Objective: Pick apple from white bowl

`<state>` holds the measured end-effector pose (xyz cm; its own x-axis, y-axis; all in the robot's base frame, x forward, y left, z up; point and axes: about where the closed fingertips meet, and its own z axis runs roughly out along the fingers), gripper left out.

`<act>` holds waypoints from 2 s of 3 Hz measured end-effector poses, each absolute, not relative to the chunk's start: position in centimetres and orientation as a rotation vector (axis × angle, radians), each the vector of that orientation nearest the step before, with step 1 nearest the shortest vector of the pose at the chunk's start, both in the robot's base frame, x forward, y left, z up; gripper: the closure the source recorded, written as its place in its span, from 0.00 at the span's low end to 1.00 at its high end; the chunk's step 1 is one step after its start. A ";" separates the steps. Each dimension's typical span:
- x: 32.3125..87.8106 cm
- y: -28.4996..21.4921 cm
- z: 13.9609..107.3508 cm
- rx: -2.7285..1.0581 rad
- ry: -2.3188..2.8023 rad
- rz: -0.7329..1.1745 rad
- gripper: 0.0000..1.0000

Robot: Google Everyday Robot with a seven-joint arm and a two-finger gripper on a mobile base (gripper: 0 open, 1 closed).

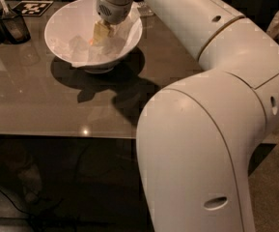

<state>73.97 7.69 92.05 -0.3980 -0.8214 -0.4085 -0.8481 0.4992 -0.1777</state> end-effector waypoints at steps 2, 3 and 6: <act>74.0 7.7 92.0 -1.377 2.303 0.081 0.00; 74.0 7.7 92.0 -1.377 2.303 0.081 0.00; 75.9 8.4 89.9 -1.377 2.362 0.144 0.00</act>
Offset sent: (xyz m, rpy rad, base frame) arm 0.0000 0.0000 0.0000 0.0000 0.0000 0.0000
